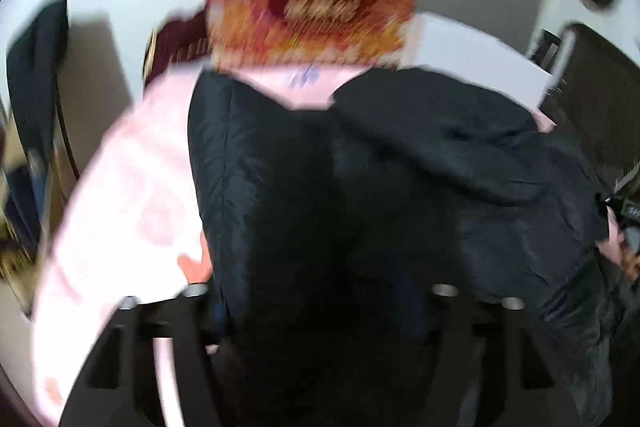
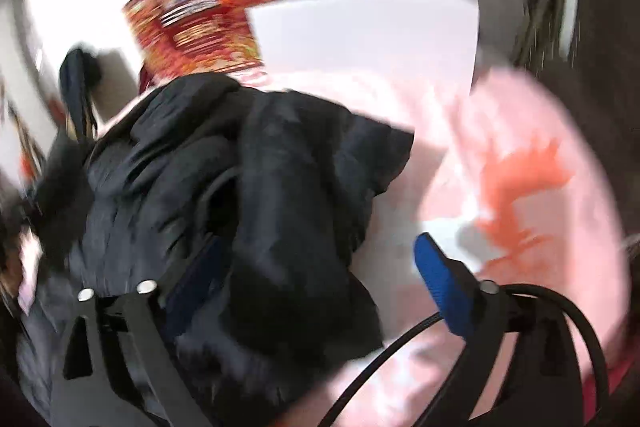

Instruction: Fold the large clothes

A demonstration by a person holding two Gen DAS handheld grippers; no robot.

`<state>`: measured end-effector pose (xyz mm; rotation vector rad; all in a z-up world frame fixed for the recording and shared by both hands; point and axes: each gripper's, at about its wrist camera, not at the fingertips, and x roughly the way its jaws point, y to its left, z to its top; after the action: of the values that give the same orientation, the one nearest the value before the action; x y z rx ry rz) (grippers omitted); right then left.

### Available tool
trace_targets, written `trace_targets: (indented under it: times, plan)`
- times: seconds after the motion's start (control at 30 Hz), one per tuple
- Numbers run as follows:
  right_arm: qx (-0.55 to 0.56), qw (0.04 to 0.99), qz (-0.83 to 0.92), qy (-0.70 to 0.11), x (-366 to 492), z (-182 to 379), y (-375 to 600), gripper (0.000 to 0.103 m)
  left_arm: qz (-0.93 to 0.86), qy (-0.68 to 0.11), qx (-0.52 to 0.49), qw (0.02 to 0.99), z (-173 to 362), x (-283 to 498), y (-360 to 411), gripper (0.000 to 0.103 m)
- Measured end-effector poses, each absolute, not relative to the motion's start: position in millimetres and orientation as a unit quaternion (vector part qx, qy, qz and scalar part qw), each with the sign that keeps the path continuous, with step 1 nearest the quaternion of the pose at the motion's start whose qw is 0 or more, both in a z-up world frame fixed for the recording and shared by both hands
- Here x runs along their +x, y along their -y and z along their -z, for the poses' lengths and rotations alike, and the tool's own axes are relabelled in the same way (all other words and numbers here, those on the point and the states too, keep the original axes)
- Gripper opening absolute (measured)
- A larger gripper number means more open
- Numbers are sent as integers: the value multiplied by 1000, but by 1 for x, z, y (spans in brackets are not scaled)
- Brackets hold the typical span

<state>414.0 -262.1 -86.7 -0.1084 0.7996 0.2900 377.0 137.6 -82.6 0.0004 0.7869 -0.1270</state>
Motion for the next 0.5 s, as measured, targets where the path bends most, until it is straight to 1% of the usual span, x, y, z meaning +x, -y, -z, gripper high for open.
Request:
trace_targets:
  times: [0.03,0.1,0.2,0.27,0.33,0.37,0.5]
  plan:
    - [-76,916,-133,-370,402,80,258,98,62,-369,24,927,75,369,-125,90]
    - [-91,922,-145,-347,384,73,251,98,74,-345,71,933,66,353,-99,92]
    - [-95,910,-199,-353,372,71,220,98,91,-307,138,937,57,336,-61,93]
    - [-101,898,-229,-361,370,75,201,98,92,-293,150,940,52,327,-51,95]
    - [-103,891,-242,-371,371,80,183,98,135,-313,133,931,52,336,-43,95]
    - [-101,887,-247,-378,373,83,177,98,158,-340,127,918,57,347,-34,95]
    - [-69,864,-264,-423,379,102,167,98,171,-404,162,884,86,384,-2,95]
